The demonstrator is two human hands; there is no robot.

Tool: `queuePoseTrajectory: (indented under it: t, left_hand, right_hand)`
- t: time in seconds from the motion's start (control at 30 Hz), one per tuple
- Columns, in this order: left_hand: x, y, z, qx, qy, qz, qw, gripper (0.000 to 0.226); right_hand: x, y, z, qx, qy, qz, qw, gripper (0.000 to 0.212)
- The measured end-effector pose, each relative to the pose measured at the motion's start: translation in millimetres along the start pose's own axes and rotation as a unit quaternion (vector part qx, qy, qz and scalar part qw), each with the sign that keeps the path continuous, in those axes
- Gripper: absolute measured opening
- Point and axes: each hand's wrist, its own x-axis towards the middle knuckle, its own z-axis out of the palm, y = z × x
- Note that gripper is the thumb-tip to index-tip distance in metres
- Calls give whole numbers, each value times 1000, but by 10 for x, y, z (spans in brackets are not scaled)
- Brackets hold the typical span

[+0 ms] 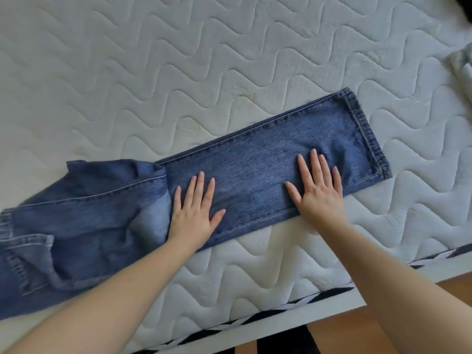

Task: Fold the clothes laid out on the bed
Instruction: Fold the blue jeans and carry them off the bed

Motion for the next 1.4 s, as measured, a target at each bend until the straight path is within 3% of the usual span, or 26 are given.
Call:
queuePoseTrajectory:
  t: [0.2, 0.3, 0.43, 0.47, 0.53, 0.63, 0.73, 0.87, 0.93, 1.0, 1.07, 1.13, 1.2, 1.3, 1.4]
  left_hand:
    - [19, -59, -64, -11, -34, -21, 999, 74]
    - [-4, -224, -263, -48, -38, 20, 998, 65]
    - [-183, -705, -545, -165, 153, 82, 971, 37]
    - [-238, -909, -560, -174, 190, 63, 964, 36]
    - [-364, -1378, -540, -183, 178, -23, 967, 40]
    - [-558, -2154, -325, -135, 23, -160, 978, 59]
    - [-786, -2771, -109, -56, -83, -173, 980, 70]
    - [-965, -3240, -64, -5, -67, -235, 970, 77]
    - [-1022, -3425, -74, -70, -93, -339, 933, 87]
    - [-1087, -3544, -55, -195, -114, -437, 871, 101]
    - [-1177, -3594, -20, -293, -90, -472, 827, 108]
    - [-1275, -3641, 22, -342, -30, -491, 801, 99]
    - [-1365, -3715, 65, -354, -18, -499, 791, 79]
    - [-1440, -3727, 46, -344, -7, -488, 802, 47]
    - [-1477, -3683, -78, -326, 84, -438, 833, 29]
  right_hand:
    - [30, -78, -109, -8, -53, 41, 998, 70]
    - [-24, -365, -229, 25, -56, 90, 994, 69]
    - [-235, -1133, -414, 94, -31, 19, 995, 66]
    - [-304, -1377, -450, 117, -34, -15, 992, 64]
    - [-446, -1871, -490, 164, -47, -82, 982, 60]
    - [-573, -2543, -490, 215, -67, -138, 964, 61]
    - [-594, -3031, -471, 228, -75, -127, 962, 66]
    - [-694, -3434, -391, 171, -66, -196, 963, 66]
    - [-764, -3574, -335, 157, -74, -223, 959, 65]
    - [-834, -3700, -280, 156, -81, -243, 954, 64]
    - [-905, -3844, -238, 159, -89, -256, 949, 63]
    - [-973, -4026, -211, 173, -104, -266, 943, 62]
    - [-1058, -4250, -189, 191, -133, -282, 931, 65]
    - [-1200, -4606, -131, 242, -234, -261, 905, 82]
    - [-1312, -4895, -66, 326, -300, -172, 880, 98]
